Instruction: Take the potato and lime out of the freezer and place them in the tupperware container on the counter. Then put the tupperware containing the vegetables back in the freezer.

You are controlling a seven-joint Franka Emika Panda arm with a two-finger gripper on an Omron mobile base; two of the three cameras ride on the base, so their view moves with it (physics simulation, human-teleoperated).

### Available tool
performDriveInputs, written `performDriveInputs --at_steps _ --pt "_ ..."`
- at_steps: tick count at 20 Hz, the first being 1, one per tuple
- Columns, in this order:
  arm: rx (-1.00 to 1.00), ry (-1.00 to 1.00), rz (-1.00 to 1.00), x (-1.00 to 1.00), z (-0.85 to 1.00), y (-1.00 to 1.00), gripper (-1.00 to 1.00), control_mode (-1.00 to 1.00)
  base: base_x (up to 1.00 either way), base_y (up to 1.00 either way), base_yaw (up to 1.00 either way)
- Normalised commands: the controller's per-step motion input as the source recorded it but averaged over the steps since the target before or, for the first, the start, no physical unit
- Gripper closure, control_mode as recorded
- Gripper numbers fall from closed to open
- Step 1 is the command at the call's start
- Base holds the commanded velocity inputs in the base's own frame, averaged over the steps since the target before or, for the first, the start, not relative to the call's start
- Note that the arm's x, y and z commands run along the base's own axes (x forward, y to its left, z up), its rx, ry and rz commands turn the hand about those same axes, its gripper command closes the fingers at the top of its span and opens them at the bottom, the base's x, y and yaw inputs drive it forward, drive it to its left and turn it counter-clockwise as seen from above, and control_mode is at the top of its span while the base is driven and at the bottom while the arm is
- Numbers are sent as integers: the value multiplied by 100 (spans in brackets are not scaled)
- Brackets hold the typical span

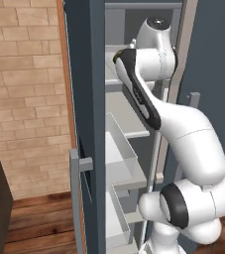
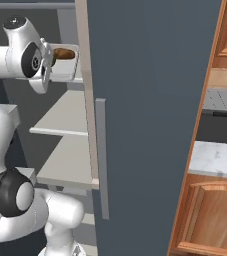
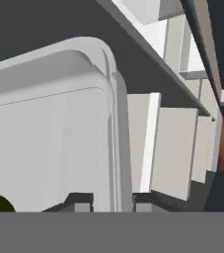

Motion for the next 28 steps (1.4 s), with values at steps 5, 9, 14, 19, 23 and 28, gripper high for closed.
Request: performDriveInputs --at_steps 5,9,14,19,23,28 --pt "0 0 -2 79 0 9 100 -100 0 0 0" --pt "0 0 -1 80 0 6 100 -100 0 0 0" --pt "0 0 -1 81 0 10 100 -100 0 0 0" --pt "0 0 -2 70 -4 3 100 -100 0 0 0" --pt "0 0 -1 70 -2 0 100 -100 0 0 0" --pt "0 0 -1 76 -14 0 100 -100 0 0 0"
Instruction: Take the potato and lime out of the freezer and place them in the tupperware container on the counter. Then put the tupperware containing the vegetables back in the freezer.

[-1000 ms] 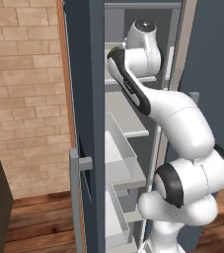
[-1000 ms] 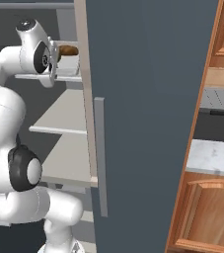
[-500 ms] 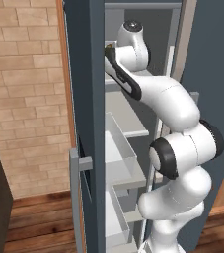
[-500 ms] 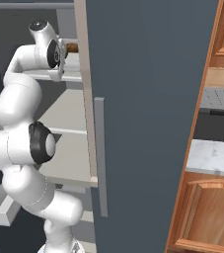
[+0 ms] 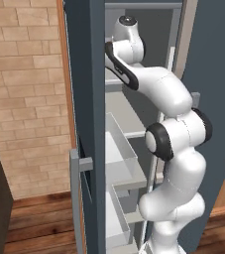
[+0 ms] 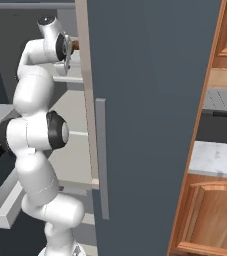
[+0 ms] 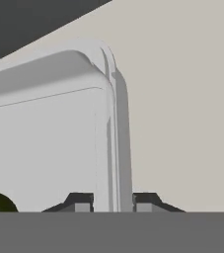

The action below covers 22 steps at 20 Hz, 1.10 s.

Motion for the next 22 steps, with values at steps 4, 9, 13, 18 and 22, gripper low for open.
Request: performDriveInputs --at_steps 4,9,13,18,22 --pt "0 0 -1 54 -34 0 -100 -100 0 0 0" --pt "0 -4 0 11 -17 -4 -100 -100 0 0 0" --pt "0 -19 0 -33 0 -18 -100 -100 0 0 0" --pt "0 -26 0 -60 -3 -18 -100 -100 0 0 0" --pt "0 -23 0 -75 -25 -22 -100 -100 0 0 0"
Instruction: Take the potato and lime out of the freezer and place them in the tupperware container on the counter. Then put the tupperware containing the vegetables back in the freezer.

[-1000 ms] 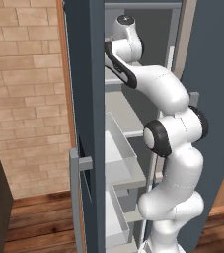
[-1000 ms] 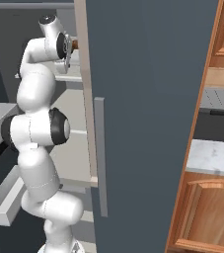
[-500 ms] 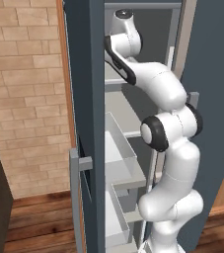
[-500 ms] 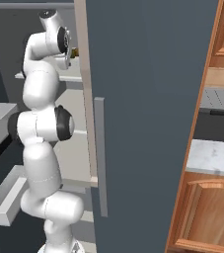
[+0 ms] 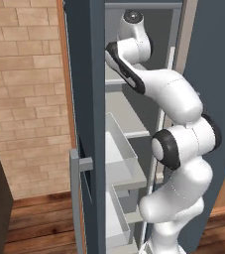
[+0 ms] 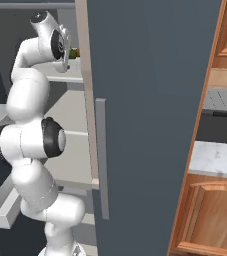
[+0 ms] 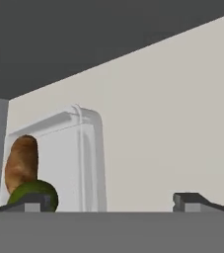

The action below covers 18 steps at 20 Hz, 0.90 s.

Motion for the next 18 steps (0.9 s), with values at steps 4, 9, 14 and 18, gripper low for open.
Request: performDriveInputs --at_steps 4,9,14,18 --pt "0 -28 0 -97 -21 -23 -100 -100 0 0 0" --pt "0 -31 0 -100 -20 -23 -100 -100 0 0 0" --pt "6 -24 0 -100 -1 -31 -100 -100 0 0 0" --pt "10 -17 0 -100 0 -30 -100 -100 0 0 0"
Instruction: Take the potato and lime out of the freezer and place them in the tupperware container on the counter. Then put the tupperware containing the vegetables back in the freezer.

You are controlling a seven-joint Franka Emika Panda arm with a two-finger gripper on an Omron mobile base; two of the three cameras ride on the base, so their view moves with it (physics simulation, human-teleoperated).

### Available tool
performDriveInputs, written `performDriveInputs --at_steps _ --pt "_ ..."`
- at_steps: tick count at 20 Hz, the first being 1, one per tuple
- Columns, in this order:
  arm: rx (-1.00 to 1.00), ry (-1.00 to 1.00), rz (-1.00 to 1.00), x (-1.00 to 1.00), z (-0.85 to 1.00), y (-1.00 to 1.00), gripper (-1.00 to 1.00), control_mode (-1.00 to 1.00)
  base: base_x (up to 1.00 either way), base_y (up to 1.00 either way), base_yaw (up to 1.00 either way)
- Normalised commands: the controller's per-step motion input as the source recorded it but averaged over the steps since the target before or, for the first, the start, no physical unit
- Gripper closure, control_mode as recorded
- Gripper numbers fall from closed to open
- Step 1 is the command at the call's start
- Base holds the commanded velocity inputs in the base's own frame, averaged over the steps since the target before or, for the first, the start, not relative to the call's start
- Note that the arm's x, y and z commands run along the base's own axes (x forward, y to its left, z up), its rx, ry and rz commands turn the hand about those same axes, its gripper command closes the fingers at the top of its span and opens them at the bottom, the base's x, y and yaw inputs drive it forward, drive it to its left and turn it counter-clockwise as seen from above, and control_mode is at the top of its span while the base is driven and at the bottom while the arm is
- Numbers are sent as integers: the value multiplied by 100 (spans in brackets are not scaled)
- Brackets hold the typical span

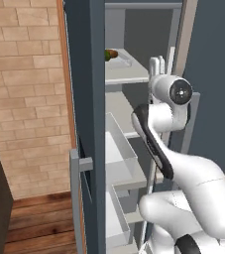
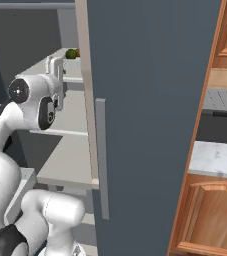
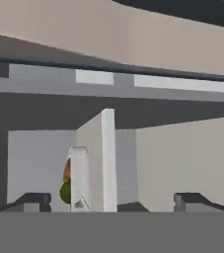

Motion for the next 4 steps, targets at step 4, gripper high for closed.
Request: performDriveInputs --at_steps 4 --pt "16 -3 -3 -100 -2 -42 -100 -100 0 0 0"
